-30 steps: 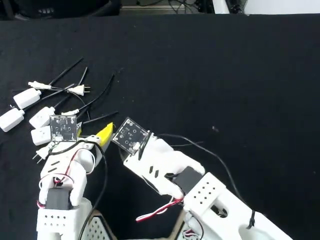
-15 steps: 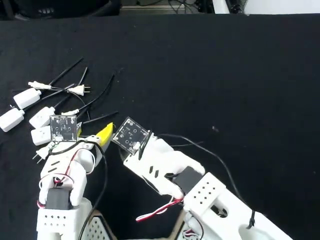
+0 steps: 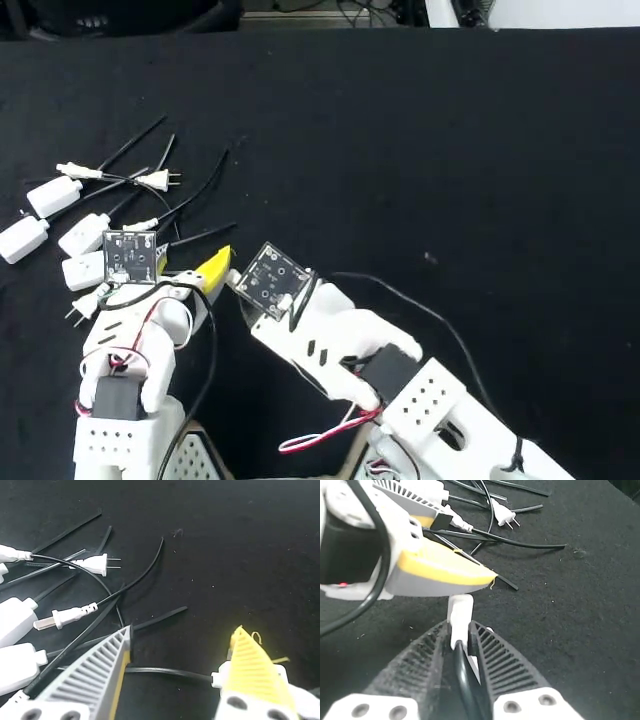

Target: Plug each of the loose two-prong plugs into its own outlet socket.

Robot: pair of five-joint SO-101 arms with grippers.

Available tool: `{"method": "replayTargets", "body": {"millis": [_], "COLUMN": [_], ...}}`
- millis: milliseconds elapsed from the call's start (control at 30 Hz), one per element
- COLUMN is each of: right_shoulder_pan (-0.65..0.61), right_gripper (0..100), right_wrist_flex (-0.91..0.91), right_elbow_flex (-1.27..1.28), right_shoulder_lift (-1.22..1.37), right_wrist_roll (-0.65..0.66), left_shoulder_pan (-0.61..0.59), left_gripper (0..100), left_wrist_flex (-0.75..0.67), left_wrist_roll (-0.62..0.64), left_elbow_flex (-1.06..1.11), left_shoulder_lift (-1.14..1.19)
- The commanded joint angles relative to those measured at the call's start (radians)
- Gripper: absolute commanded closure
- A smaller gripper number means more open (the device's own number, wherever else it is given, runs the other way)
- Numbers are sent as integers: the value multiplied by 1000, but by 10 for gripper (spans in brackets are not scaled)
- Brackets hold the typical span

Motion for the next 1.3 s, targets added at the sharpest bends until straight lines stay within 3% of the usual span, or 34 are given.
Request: {"method": "replayTargets", "body": {"millis": [0,133,400,733,1000,1267], "right_shoulder_pan": [29,32,173,275,275,273], "right_gripper": [988,988,988,988,988,988], "right_wrist_flex": [-3,-9,29,519,724,766], "right_elbow_flex": [-19,-33,-163,-619,-894,-981], "right_shoulder_lift": [4,56,266,570,808,961], "right_wrist_roll": [-2,0,-8,-12,-233,-376], "left_shoulder_pan": [-18,-93,-231,-237,-242,-297], "left_gripper": [683,683,683,683,683,683], "left_wrist_flex": [-9,-8,-9,2,-35,-157], "left_wrist_roll": [-6,-2,95,86,84,101], "left_elbow_flex": [-16,-39,-61,-59,-117,-168], "left_shoulder_lift": [9,9,9,21,219,460]}}
